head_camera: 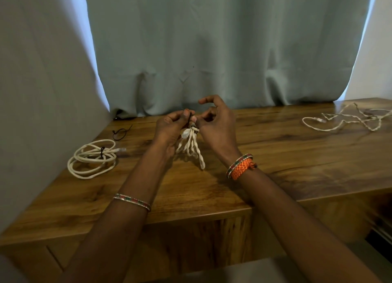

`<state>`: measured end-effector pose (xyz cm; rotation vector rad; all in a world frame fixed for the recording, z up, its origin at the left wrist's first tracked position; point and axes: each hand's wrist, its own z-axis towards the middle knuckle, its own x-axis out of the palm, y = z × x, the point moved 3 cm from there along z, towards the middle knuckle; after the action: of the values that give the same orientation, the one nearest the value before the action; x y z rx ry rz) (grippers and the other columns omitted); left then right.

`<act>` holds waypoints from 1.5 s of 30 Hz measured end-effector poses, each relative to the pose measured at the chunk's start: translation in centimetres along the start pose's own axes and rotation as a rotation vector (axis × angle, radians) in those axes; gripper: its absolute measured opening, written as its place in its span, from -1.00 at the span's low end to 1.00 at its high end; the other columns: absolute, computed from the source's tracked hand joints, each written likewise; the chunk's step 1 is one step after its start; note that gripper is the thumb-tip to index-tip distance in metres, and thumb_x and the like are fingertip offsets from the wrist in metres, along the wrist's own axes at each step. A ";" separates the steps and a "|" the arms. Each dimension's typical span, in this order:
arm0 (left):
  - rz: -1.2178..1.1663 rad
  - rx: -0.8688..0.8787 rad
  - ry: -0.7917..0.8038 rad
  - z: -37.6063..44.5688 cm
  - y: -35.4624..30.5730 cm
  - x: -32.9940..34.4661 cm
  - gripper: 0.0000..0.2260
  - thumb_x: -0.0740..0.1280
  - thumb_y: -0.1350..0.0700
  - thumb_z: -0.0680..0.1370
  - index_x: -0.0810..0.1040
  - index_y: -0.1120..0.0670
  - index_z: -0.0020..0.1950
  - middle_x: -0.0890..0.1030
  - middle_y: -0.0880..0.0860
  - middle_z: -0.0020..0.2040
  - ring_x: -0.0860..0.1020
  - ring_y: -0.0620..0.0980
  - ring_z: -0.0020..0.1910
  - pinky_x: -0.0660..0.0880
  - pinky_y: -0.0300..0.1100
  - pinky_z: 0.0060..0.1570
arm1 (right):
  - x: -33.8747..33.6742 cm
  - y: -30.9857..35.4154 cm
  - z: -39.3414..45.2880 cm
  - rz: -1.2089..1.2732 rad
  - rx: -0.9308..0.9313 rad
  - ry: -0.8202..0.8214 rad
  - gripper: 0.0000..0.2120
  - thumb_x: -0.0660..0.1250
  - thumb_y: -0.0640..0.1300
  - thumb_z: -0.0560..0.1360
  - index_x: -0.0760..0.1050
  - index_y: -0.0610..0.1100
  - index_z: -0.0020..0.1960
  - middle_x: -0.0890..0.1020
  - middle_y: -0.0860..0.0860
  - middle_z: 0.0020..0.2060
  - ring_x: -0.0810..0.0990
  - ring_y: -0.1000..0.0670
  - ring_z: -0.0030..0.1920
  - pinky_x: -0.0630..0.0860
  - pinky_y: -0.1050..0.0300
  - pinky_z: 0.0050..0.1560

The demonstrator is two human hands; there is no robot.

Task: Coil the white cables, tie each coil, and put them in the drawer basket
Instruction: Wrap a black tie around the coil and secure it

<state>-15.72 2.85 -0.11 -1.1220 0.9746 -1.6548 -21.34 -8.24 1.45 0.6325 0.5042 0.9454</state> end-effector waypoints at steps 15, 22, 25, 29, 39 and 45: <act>0.101 -0.215 0.202 -0.1 0.2 -1.2 -0.91 0.28 0.08 0.54 0.50 0.03 -0.16 0.58 -0.10 -0.39 0.46 -0.17 -0.41 0.21 -0.23 -0.40 | -0.2 -0.9 0.6 -0.006 0.038 0.125 -0.76 0.46 -0.30 0.39 0.51 -0.10 -0.01 0.64 -0.04 -0.34 0.64 0.11 -0.30 0.54 0.37 -0.27; 0.003 -0.157 0.079 -0.2 -0.1 -0.3 -0.88 0.25 0.18 0.58 0.53 0.15 -0.14 0.60 -0.02 -0.46 0.54 -0.14 -0.48 0.44 -0.32 -0.47 | 0.1 -1.7 1.4 0.219 0.227 0.278 -0.94 0.43 -0.30 0.43 0.60 -0.22 -0.11 0.66 -0.14 -0.24 0.66 -0.06 -0.18 0.62 0.09 -0.07; -0.060 -0.171 0.103 -0.7 -0.5 0.1 -0.83 0.19 0.18 0.60 0.49 0.16 -0.16 0.56 -0.03 -0.54 0.48 -0.18 -0.60 0.33 -0.44 -0.62 | 0.0 -1.7 1.6 0.288 0.262 0.317 -0.93 0.42 -0.31 0.43 0.58 -0.26 -0.09 0.65 -0.11 -0.24 0.65 0.03 -0.23 0.62 0.21 -0.14; -0.091 -0.228 0.141 -1.0 -0.6 0.3 -0.78 0.14 0.10 0.63 0.49 0.15 -0.11 0.55 -0.04 -0.49 0.43 -0.20 -0.60 0.31 -0.41 -0.63 | 0.2 -1.8 1.9 0.252 0.206 0.344 -0.88 0.41 -0.33 0.43 0.58 -0.30 -0.03 0.64 -0.06 -0.24 0.63 0.14 -0.27 0.57 0.31 -0.20; -0.395 -0.196 -0.037 -0.7 -1.4 0.5 -0.47 0.01 -0.04 0.65 0.43 0.17 -0.43 0.38 0.01 -0.67 0.39 -0.06 -0.70 0.40 -0.32 -0.62 | 2.5 -2.5 -1.8 0.005 0.019 0.327 -0.97 0.21 -0.19 0.58 0.41 -0.13 0.00 0.57 0.01 -0.11 0.56 0.09 -0.11 0.52 0.25 -0.14; -0.327 -0.179 -0.045 -0.4 -0.7 0.1 -0.71 0.11 0.09 0.64 0.46 0.25 -0.13 0.62 0.15 -0.34 0.62 0.03 -0.37 0.61 -0.15 -0.37 | 2.1 -0.7 -1.4 0.214 0.108 0.210 -0.76 0.11 -0.06 0.64 0.53 -0.11 0.03 0.62 0.06 -0.17 0.58 0.25 -0.22 0.43 0.47 -0.25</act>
<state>-16.31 3.03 0.47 -1.4968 0.9630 -1.8153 -20.76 -6.38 -0.31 0.6977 0.6871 1.2006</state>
